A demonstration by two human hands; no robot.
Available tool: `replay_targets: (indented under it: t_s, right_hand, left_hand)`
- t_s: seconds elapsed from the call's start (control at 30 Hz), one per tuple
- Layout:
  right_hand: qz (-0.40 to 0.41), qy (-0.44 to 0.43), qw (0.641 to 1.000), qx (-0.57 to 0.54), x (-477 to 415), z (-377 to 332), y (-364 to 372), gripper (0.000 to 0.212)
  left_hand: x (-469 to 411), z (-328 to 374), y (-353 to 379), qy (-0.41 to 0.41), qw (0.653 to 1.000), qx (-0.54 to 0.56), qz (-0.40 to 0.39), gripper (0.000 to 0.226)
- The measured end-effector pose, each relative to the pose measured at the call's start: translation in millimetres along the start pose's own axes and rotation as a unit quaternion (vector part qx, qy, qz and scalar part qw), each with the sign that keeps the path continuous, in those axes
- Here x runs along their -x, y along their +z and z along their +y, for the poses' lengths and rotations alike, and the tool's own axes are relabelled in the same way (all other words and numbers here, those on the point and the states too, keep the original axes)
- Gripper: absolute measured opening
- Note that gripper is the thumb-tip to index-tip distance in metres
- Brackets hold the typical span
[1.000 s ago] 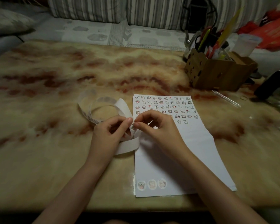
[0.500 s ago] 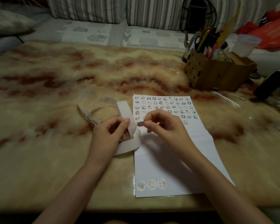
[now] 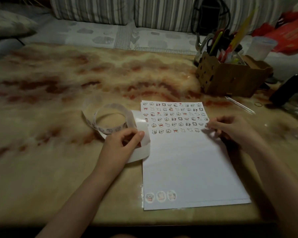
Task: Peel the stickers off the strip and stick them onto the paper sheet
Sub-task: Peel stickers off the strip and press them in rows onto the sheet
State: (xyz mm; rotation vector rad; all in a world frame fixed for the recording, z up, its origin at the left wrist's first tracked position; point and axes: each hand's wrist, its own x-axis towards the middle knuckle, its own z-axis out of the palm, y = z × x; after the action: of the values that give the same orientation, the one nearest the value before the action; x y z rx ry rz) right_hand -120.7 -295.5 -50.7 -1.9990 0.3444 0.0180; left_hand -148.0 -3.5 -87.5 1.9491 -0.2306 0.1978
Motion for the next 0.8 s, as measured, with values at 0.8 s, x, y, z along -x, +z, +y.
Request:
replay_targets:
  t_s: [0.8]
  right_hand:
    - [-0.003, -0.057, 0.996, 0.064, -13.7, 16.2, 8.1, 0.012]
  left_hand:
    - [-0.4, -2.3, 0.5, -0.015, 1.000, -0.024, -0.012, 0.027]
